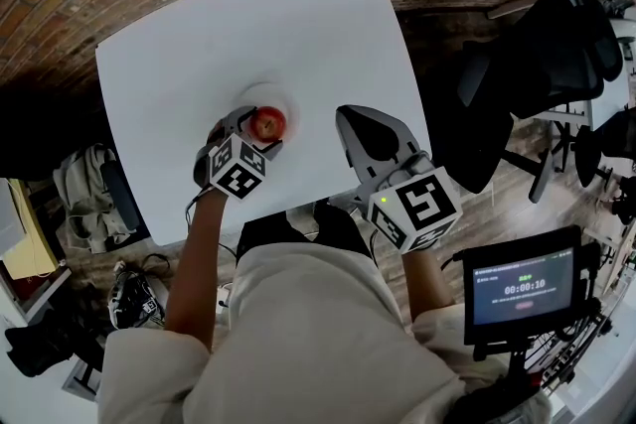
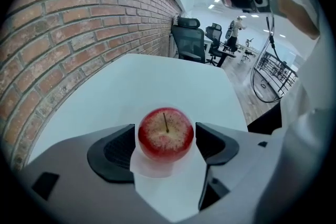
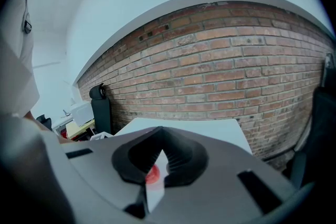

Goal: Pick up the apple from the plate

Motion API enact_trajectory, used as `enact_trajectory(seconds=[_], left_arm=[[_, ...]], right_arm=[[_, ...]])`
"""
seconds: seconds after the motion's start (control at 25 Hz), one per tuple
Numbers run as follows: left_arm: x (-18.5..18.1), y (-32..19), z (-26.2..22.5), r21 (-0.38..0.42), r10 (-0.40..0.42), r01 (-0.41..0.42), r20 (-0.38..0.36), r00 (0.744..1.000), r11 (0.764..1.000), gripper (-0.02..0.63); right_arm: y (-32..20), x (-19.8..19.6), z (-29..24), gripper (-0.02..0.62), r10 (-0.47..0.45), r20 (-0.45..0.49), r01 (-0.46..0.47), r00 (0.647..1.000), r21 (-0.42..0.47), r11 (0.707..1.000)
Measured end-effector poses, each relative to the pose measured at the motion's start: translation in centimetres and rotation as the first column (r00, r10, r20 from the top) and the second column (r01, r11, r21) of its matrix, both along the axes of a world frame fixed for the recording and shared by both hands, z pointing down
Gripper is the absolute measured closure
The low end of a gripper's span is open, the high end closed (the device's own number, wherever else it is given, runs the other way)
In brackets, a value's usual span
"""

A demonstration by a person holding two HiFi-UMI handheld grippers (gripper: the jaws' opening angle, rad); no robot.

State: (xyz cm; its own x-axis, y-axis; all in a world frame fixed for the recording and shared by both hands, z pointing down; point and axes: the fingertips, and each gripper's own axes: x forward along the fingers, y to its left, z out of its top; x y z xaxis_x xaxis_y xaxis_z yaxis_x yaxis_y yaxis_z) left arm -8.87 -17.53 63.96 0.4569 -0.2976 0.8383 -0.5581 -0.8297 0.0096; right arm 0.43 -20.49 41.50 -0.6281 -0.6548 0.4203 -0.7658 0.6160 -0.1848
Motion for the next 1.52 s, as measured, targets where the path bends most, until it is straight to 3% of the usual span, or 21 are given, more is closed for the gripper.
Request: enact_trajectory(seconds=[0.88,1.36,1.52], left_arm=[[0.1,0.2,1.2,-0.013,-0.009,0.009,0.019,1.0,1.0,0.253],[0.0,0.1,1.2,0.008,-0.063,0.063,0.021,0.998,0.998,0.253],[-0.1,0.0,0.8,0.006,-0.093,0.093,-0.018,0.996,0.996,0.252]], right_arm=[[0.3,-0.4,0.2,0.595,-0.024,0.013,0.024,1.0,-0.007,1.0],[0.6,-0.1,-0.1,0.595,-0.027,0.018,0.027,0.999,-0.002,1.0],[0.8,-0.4,-0.3,0.595,-0.031,0.021,0.031,0.999,-0.001,1.0]])
